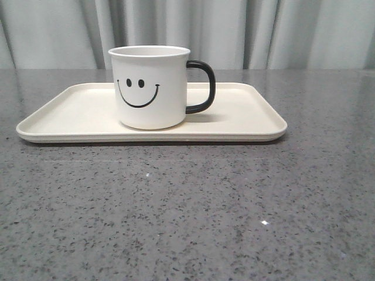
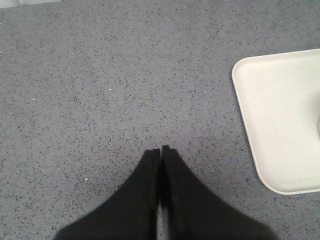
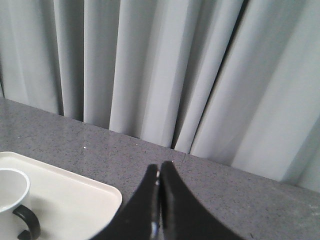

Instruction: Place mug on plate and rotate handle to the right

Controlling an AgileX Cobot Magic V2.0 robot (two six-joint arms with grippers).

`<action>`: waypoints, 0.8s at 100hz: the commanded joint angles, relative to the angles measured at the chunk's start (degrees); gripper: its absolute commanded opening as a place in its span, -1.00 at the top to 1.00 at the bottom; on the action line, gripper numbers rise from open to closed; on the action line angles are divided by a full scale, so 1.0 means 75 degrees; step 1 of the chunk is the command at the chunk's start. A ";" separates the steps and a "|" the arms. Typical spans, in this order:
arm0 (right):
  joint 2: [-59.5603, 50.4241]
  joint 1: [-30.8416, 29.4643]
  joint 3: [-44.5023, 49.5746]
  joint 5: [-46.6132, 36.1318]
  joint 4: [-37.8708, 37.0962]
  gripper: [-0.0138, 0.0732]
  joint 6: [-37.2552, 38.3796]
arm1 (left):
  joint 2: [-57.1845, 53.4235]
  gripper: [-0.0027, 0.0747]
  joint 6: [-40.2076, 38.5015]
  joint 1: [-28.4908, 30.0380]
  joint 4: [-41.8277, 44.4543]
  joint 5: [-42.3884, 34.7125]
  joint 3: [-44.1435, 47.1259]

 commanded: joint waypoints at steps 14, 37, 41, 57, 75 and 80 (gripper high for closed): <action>-0.0074 -0.0041 -0.0120 -0.0350 0.0019 0.82 -0.0025 | -0.0109 0.98 -0.0059 0.0015 -0.0088 -0.0523 -0.0198; -0.0074 -0.0041 -0.0120 0.0265 0.0028 0.82 -0.0025 | -0.0109 0.98 -0.0059 0.0015 -0.0088 -0.0509 -0.0198; -0.0074 -0.0041 -0.0120 0.0273 0.0028 0.82 -0.0025 | -0.0109 0.98 -0.0059 0.0015 -0.0088 -0.0509 -0.0198; -0.0074 -0.0041 -0.0120 0.0273 0.0028 0.82 -0.0025 | -0.0109 0.98 -0.0059 0.0015 -0.0088 -0.0509 -0.0198; -0.0074 -0.0041 -0.0120 0.0273 0.0028 0.82 -0.0025 | -0.0109 0.98 -0.0059 0.0015 -0.0088 -0.0509 -0.0198; -0.0074 -0.0041 -0.0120 0.0273 0.0028 0.82 -0.0025 | -0.0109 0.98 -0.0059 0.0015 -0.0088 -0.0509 -0.0198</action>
